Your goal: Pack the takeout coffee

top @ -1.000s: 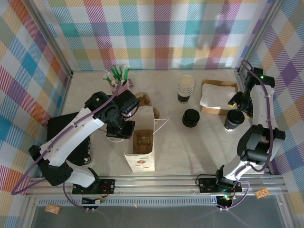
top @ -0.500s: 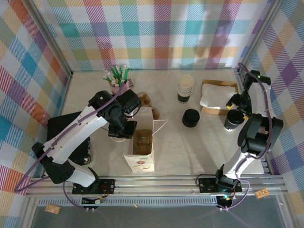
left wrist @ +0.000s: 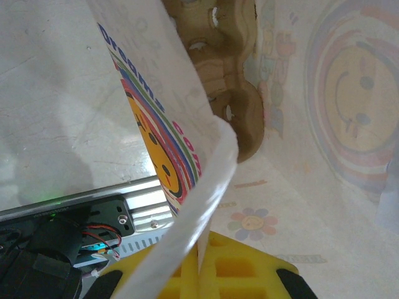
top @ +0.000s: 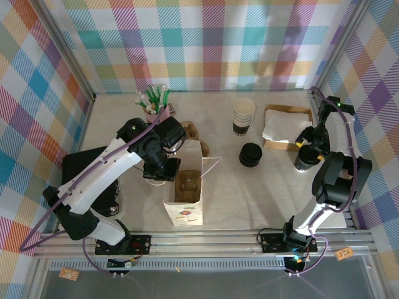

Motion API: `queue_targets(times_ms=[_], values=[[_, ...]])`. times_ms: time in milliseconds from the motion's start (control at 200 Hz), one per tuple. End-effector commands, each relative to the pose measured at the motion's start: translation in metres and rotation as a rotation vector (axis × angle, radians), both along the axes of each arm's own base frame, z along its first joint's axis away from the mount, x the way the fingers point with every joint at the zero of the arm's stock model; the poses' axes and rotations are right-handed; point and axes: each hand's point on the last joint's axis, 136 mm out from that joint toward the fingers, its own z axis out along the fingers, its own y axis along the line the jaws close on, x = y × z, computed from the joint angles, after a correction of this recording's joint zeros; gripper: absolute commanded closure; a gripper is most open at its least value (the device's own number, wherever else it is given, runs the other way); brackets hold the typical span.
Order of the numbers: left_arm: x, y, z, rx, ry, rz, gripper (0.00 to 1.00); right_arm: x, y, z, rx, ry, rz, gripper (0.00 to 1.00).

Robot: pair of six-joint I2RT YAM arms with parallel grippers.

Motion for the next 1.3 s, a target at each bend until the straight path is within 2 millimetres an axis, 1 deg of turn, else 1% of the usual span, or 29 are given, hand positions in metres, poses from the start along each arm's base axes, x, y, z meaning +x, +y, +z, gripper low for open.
queue_targets(times_ms=[0, 120, 225, 290, 505, 775, 975, 1295], values=[[-0.003, 0.003, 0.000, 0.014, 0.035, -0.009, 1.00, -0.004, 0.001, 0.006, 0.010, -0.010, -0.003, 0.21], [-0.003, 0.001, 0.000, 0.006, 0.038, -0.011, 1.00, 0.001, -0.003, 0.015, -0.007, -0.024, 0.006, 0.21], [-0.003, 0.001, -0.001, 0.009, 0.041, -0.017, 1.00, 0.002, -0.005, 0.019, -0.021, -0.020, 0.023, 0.20], [-0.003, 0.001, -0.001, 0.008, 0.040, -0.016, 1.00, 0.000, -0.007, 0.020, -0.032, -0.013, 0.028, 0.18], [-0.003, 0.001, -0.001, 0.009, 0.041, -0.020, 1.00, -0.011, -0.011, 0.011, -0.036, 0.027, 0.025, 0.17], [-0.002, -0.003, -0.004, 0.011, 0.057, -0.040, 1.00, -0.017, -0.016, 0.004, -0.038, 0.049, 0.022, 0.14], [-0.001, -0.004, -0.004, 0.014, 0.057, -0.057, 1.00, -0.014, -0.014, -0.003, -0.005, 0.043, 0.026, 0.16], [-0.003, -0.004, -0.004, 0.018, 0.071, -0.085, 1.00, -0.003, -0.014, -0.009, 0.013, 0.032, 0.046, 0.18]])
